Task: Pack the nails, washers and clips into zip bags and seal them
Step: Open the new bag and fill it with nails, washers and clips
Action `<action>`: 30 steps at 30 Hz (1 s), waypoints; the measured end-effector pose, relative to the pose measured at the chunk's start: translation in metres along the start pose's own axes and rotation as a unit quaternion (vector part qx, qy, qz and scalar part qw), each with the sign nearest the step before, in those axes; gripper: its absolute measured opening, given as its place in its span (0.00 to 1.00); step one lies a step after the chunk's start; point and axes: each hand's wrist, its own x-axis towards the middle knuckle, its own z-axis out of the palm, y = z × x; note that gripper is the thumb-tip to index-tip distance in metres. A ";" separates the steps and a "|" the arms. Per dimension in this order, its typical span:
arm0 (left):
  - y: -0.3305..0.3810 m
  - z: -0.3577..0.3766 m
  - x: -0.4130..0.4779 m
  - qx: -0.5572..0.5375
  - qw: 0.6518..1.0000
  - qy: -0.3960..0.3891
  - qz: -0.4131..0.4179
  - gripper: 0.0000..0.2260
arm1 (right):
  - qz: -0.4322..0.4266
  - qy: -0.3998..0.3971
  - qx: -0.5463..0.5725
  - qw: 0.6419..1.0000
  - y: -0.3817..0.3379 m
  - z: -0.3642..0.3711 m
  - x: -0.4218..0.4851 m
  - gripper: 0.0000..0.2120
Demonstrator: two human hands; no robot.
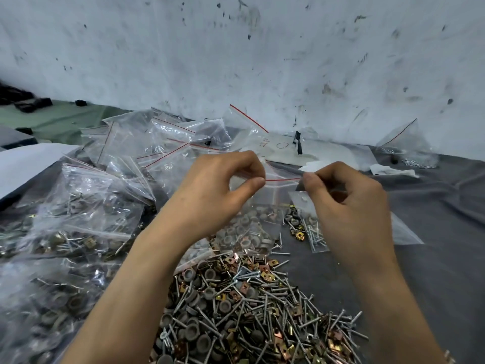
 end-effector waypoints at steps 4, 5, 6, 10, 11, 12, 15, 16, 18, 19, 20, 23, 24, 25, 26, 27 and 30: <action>-0.003 -0.002 0.001 0.007 0.999 0.024 -0.020 0.01 | 0.074 -0.295 -0.111 0.946 -0.002 0.009 -0.006 0.08; -0.003 -0.002 0.001 0.006 0.999 0.026 -0.024 0.01 | 0.082 -0.371 -0.161 0.911 0.001 0.015 -0.011 0.06; -0.004 -0.003 0.001 0.005 0.999 0.028 -0.028 0.01 | 0.085 -0.424 -0.205 0.878 0.005 0.024 -0.016 0.04; -0.005 -0.003 0.000 0.000 0.999 0.027 -0.033 0.02 | 0.101 -0.484 -0.339 0.800 0.017 0.057 -0.033 0.09; -0.005 -0.003 0.000 -0.002 0.999 0.026 -0.033 0.02 | 0.101 -0.481 -0.358 0.794 0.017 0.062 -0.036 0.07; -0.005 -0.003 0.000 -0.003 0.999 0.025 -0.034 0.02 | 0.100 -0.480 -0.368 0.790 0.016 0.065 -0.038 0.06; -0.004 -0.003 0.000 -0.002 0.999 0.026 -0.034 0.01 | 0.094 -0.479 -0.377 0.787 0.016 0.069 -0.040 0.07; -0.004 -0.003 0.000 0.000 0.999 0.026 -0.033 0.01 | 0.091 -0.476 -0.377 0.789 0.016 0.069 -0.040 0.06; -0.004 -0.003 0.000 0.001 0.999 0.025 -0.032 0.01 | 0.090 -0.472 -0.376 0.792 0.017 0.069 -0.038 0.06; -0.004 -0.003 0.000 0.000 0.999 0.024 -0.031 0.01 | 0.093 -0.475 -0.373 0.792 0.018 0.068 -0.037 0.09; -0.004 -0.003 0.000 -0.001 0.999 0.025 -0.031 0.01 | 0.096 -0.480 -0.365 0.792 0.017 0.066 -0.036 0.11; -0.004 -0.004 0.001 -0.002 0.999 0.026 -0.024 0.01 | 0.108 -0.484 -0.282 0.822 0.014 0.050 -0.030 0.08; -0.004 -0.003 0.001 -0.002 0.999 0.025 -0.024 0.01 | 0.117 -0.481 -0.232 0.838 0.012 0.042 -0.026 0.06; -0.004 -0.003 0.001 -0.002 0.999 0.022 -0.024 0.01 | 0.128 -0.471 -0.181 0.854 0.009 0.032 -0.022 0.04; -0.003 -0.003 0.001 -0.002 1.000 0.019 -0.024 0.01 | 0.143 -0.450 -0.130 0.872 0.007 0.022 -0.016 0.02; -0.003 -0.003 0.001 -0.002 1.000 0.016 -0.024 0.01 | 0.158 -0.423 -0.076 0.889 0.006 0.012 -0.011 0.02; -0.002 -0.002 0.001 -0.001 1.000 0.011 -0.015 0.01 | 0.170 -0.315 0.042 0.933 0.004 -0.016 0.003 0.08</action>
